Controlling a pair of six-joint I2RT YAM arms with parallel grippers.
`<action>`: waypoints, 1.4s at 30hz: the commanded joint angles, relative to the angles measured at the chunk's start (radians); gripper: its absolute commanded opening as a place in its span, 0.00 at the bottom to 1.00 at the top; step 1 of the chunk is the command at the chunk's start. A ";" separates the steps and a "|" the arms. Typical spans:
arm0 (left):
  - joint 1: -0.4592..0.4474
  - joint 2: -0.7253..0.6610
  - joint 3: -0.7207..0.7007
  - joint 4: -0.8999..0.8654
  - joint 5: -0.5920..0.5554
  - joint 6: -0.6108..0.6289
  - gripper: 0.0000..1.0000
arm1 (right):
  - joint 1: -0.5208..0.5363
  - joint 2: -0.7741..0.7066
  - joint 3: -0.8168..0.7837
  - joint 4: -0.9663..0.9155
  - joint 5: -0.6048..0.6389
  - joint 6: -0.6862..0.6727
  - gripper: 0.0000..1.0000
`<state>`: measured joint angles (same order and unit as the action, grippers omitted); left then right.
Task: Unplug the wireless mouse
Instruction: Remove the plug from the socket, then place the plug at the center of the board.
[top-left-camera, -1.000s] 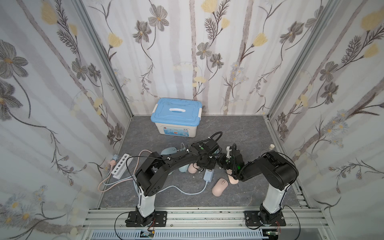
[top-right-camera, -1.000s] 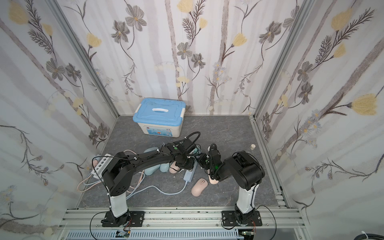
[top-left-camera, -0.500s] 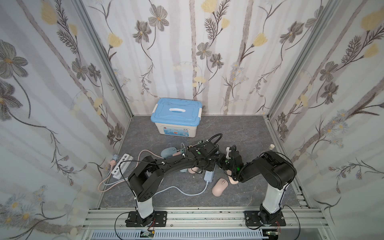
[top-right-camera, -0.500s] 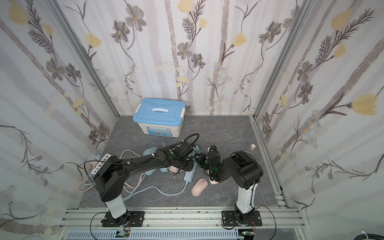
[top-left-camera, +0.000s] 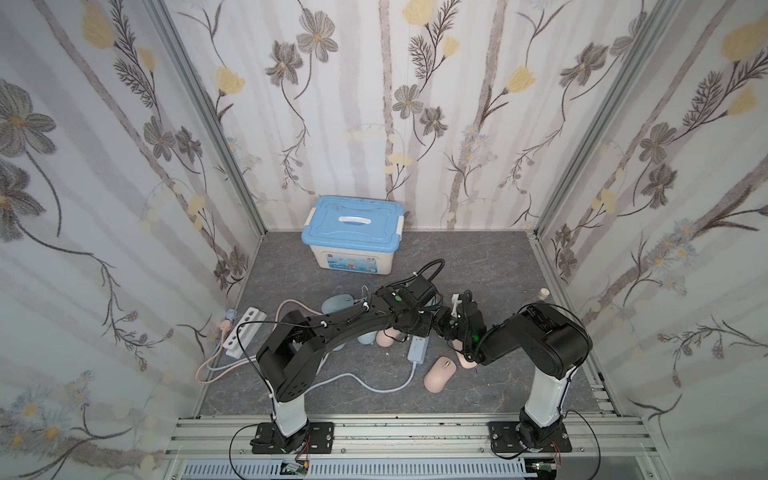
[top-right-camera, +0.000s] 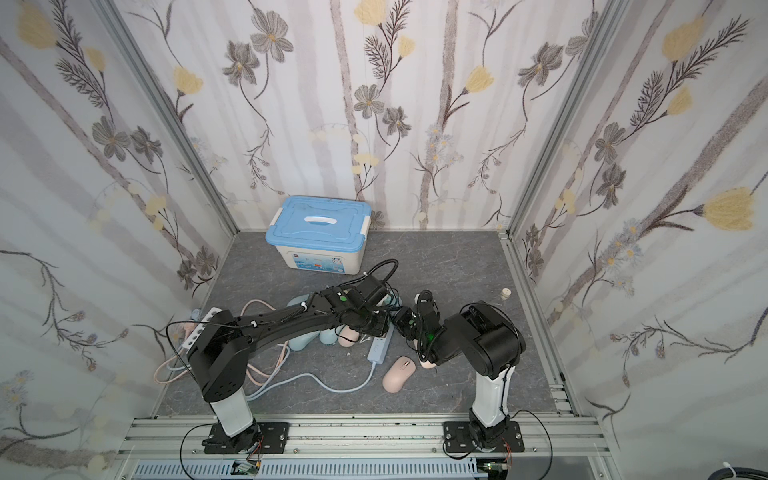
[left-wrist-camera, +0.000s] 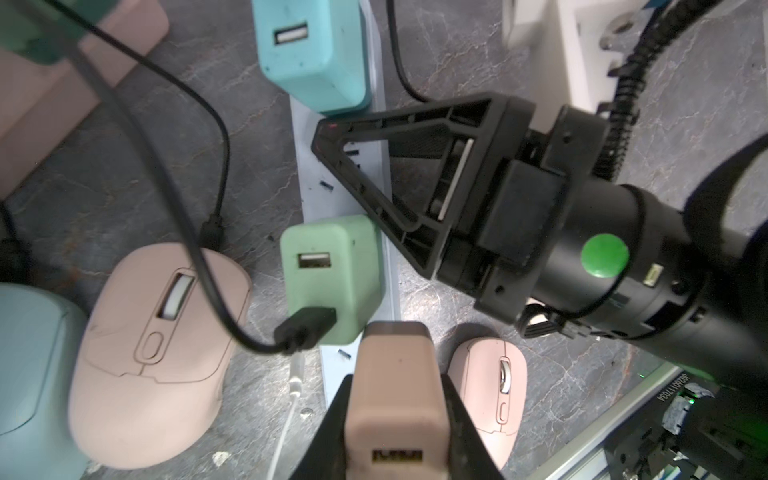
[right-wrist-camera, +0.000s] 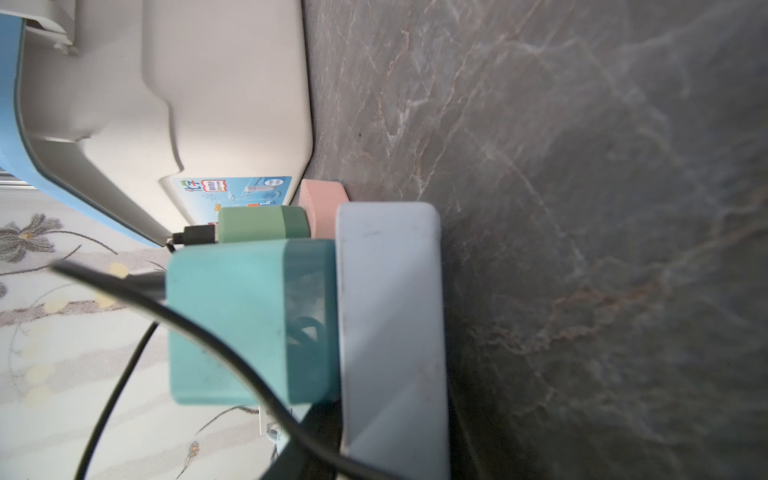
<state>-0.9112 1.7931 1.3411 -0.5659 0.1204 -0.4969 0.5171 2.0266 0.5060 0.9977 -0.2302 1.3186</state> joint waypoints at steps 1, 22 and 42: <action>-0.007 -0.027 -0.001 -0.038 -0.064 0.006 0.00 | 0.001 -0.015 0.009 -0.045 0.027 0.003 0.54; -0.070 -0.147 -0.020 -0.053 -0.134 0.013 0.00 | -0.002 -0.351 0.039 -0.485 0.218 -0.096 0.78; -0.162 0.417 0.572 0.032 0.361 -0.012 0.00 | -0.396 -0.930 -0.079 -0.885 0.295 -0.203 0.77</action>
<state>-1.0763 2.1487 1.8404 -0.5571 0.3607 -0.4988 0.1539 1.1343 0.4427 0.1631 0.0620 1.1336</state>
